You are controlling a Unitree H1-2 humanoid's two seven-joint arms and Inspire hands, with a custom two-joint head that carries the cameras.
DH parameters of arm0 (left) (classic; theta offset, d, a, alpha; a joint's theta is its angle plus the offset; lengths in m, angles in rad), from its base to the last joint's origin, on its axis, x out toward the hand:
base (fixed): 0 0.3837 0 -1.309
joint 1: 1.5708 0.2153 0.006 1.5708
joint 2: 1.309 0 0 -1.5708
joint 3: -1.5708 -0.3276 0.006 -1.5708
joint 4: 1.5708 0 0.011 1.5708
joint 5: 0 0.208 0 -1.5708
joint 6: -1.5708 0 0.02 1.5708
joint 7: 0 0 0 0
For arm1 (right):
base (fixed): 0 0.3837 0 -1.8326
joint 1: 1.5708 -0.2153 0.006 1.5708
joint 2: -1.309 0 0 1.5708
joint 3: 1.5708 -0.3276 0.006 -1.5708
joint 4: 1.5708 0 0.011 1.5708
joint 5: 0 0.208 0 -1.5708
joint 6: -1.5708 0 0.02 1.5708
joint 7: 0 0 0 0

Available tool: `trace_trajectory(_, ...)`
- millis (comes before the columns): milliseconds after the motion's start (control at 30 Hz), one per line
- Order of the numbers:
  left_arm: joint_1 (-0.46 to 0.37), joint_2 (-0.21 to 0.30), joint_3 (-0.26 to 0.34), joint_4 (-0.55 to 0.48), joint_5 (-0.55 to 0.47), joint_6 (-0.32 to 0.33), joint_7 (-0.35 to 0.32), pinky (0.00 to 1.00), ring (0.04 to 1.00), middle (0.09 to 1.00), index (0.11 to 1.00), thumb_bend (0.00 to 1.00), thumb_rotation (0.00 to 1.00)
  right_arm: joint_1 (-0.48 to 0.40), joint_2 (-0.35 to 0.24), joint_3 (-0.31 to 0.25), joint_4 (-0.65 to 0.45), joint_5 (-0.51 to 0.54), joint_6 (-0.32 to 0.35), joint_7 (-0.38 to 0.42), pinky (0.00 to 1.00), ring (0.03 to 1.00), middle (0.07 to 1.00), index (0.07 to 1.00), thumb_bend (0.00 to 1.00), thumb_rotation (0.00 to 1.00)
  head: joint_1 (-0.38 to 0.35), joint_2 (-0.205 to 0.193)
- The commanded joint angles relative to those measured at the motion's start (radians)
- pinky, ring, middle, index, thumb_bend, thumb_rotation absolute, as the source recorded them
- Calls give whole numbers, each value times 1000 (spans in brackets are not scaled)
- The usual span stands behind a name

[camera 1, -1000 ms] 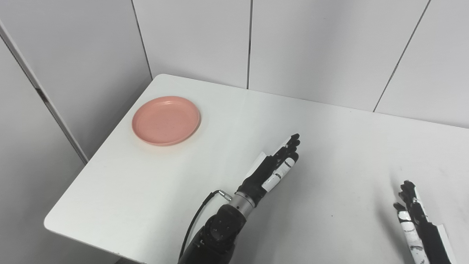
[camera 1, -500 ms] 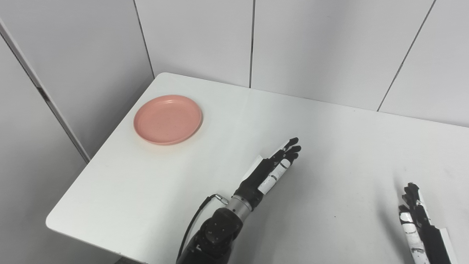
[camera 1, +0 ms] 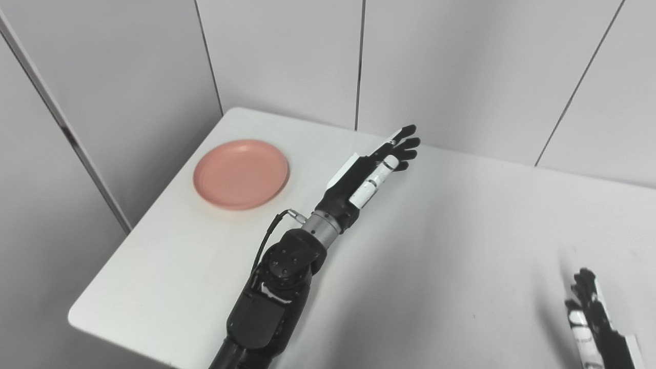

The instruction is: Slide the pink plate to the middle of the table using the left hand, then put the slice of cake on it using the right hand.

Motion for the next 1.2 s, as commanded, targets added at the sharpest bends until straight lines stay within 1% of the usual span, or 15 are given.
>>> trace_trajectory(0, -39, 26, 27, -45, -28, 5, 5, 903, 902, 924, 919, 459, 1000, 1, -3, -4, 6, 5, 0, -2, 1000, 981, 983, 995, 340, 1000, 3, 1)
trace_trajectory(267, -78, 80, 115, -56, -63, 0, 21, 886, 887, 905, 893, 463, 989, 5, -6, -8, 5, 17, -5, -2, 998, 982, 982, 984, 295, 1000, 19, 4)
trace_trajectory(400, -90, 108, 155, -54, -77, -13, 31, 896, 889, 912, 901, 412, 999, 4, -7, -10, 9, 24, -6, -2, 1000, 980, 982, 987, 308, 1000, 16, 6)
trace_trajectory(533, -111, 144, 204, -51, -90, -8, 48, 906, 905, 919, 917, 401, 1000, 3, -9, -11, 5, 29, 4, 3, 1000, 979, 982, 990, 322, 1000, 18, 3)
trace_trajectory(633, -123, 163, 244, -45, -104, 17, 72, 901, 902, 911, 911, 403, 1000, 4, -15, -10, 7, 16, 1, 0, 991, 975, 978, 988, 311, 1000, 20, 2)
trace_trajectory(700, -130, 180, 267, -26, -115, 13, 82, 914, 908, 911, 914, 401, 1000, 5, -15, -12, 4, 21, 6, 1, 989, 973, 980, 990, 312, 1000, 20, 2)
trace_trajectory(833, -141, 215, 296, 23, -122, -2, 92, 902, 908, 909, 911, 420, 1000, 6, -14, -14, 2, 29, 11, 3, 997, 977, 983, 992, 316, 1000, 19, 1)
trace_trajectory(933, -157, 254, 331, 99, -140, -37, 93, 903, 907, 911, 913, 417, 1000, 6, -17, -15, 2, 28, 12, 4, 997, 976, 981, 992, 317, 1000, 20, -1)
trace_trajectory(1000, -168, 270, 350, 143, -155, -57, 92, 900, 907, 907, 903, 417, 1000, 4, -18, -16, 6, 26, 9, 3, 994, 974, 978, 990, 303, 1000, 24, -3)
trace_trajectory(1100, -176, 295, 370, 186, -174, -80, 90, 894, 908, 908, 894, 406, 1000, 3, -20, -17, 6, 23, 7, 2, 985, 968, 975, 989, 288, 1000, 30, -5)
trace_trajectory(1167, -177, 306, 381, 197, -181, -86, 93, 892, 906, 906, 891, 402, 1000, 5, -21, -18, 1, 24, 9, 3, 982, 968, 975, 989, 282, 1000, 32, -6)
